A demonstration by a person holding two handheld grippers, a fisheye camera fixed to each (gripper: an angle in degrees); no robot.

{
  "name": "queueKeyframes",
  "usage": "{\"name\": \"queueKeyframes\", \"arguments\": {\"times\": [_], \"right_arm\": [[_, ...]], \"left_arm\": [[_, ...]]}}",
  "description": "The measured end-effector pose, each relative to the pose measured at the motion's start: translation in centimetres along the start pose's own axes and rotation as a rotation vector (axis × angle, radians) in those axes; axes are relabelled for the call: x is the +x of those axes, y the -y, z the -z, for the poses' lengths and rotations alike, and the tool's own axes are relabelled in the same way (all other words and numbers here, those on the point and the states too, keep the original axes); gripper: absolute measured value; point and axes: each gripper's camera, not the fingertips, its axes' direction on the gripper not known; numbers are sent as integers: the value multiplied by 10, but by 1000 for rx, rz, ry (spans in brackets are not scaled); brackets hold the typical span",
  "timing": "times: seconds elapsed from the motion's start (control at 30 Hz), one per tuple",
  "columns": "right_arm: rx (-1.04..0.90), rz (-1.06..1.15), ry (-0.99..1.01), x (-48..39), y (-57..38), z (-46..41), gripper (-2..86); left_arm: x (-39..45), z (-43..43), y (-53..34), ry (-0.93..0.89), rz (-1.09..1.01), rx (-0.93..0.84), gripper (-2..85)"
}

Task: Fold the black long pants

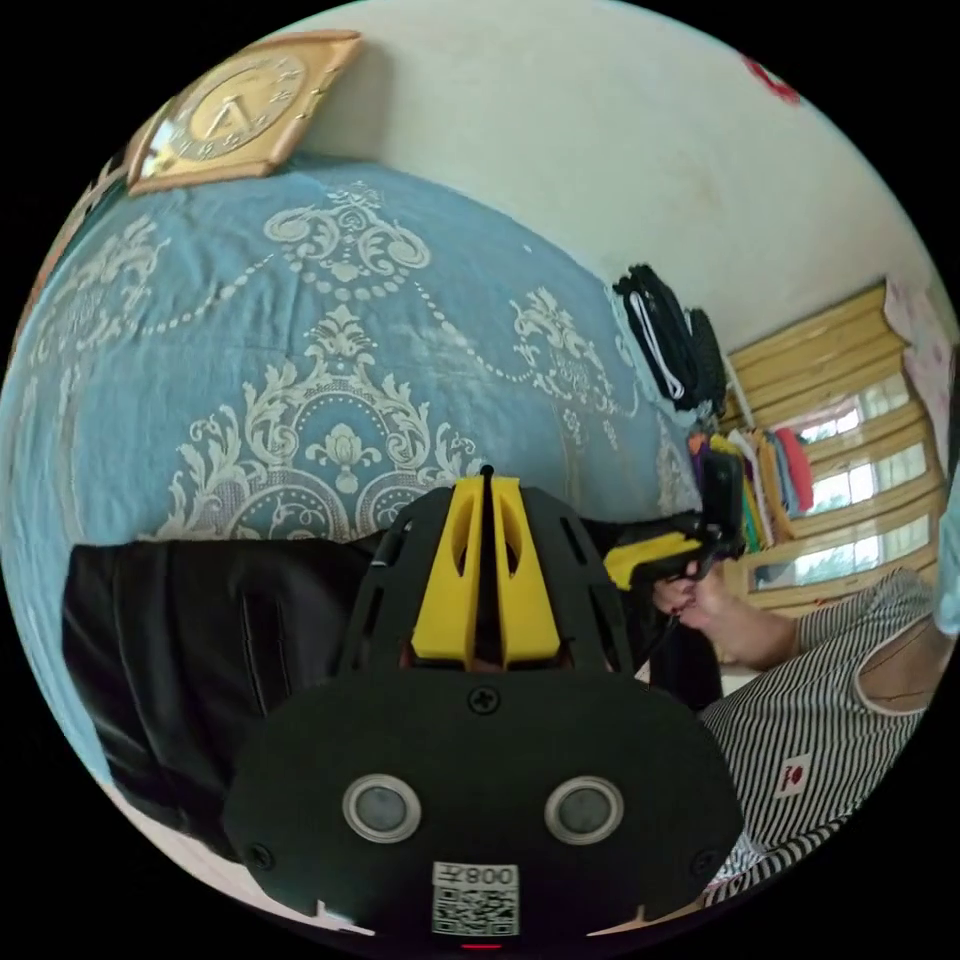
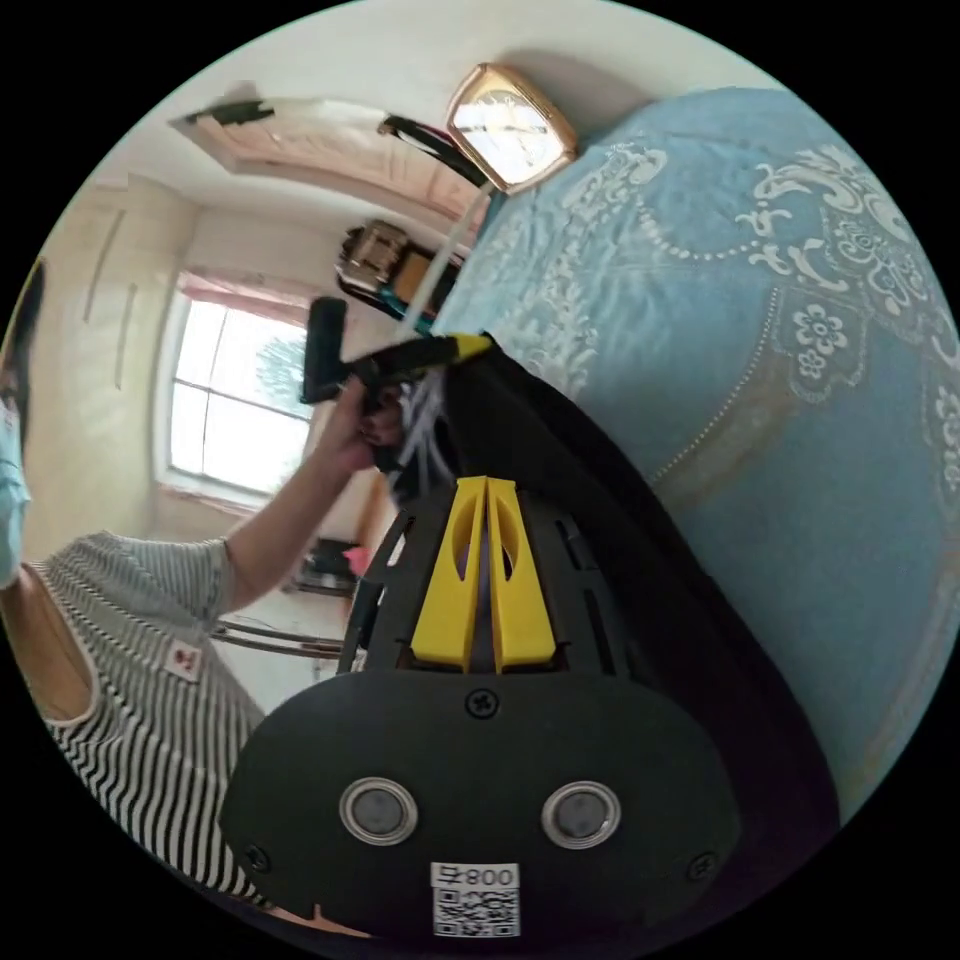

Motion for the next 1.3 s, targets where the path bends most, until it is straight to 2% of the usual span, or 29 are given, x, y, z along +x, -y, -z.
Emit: {"name": "queueKeyframes", "arguments": {"times": [0.07, 0.13, 0.27, 0.4, 0.57, 0.67, 0.73, 0.8, 0.9, 0.97, 1.03, 1.17, 1.3], "right_arm": [[-41, -18, -154, -4, -7, -5, 0], [-80, -30, -196, -4, -10, -9, 0], [-79, -20, -205, -18, -15, -6, 0], [-86, -1, -228, -31, -19, -3, 1], [-38, 56, -300, -66, -27, 14, 1], [15, 135, -267, -91, -26, 18, 1], [7, 177, -260, -102, -18, 13, 2], [-13, 230, -264, -112, -6, 6, 4], [-7, 276, -334, -120, 15, 1, 10], [27, 289, -336, -120, 25, 3, 23], [33, 268, -326, -114, 30, 4, 50], [8, 172, -322, -95, 32, 5, 68], [-58, 91, -311, -77, 28, -3, 64]], "left_arm": [[-13, -2, -5, -25, 51, 22, 13], [-27, -6, -11, -44, 115, 33, 13], [-49, -18, -24, -23, 209, 12, 14], [-51, -4, -47, -26, 192, 91, 13], [-28, 47, -89, 155, 92, 221, 5], [-30, 71, -124, 396, 125, 231, 4], [-45, 78, -150, 592, 204, 165, 4], [-60, 79, -169, 582, 229, 115, 6], [-63, 96, -193, 504, 288, 167, 11], [-54, 107, -199, 547, 262, 203, 19], [-46, 125, -199, 504, 188, 267, 46], [-53, 146, -181, 544, 140, 271, 91], [-95, 142, -171, 620, 288, 75, 77]]}}
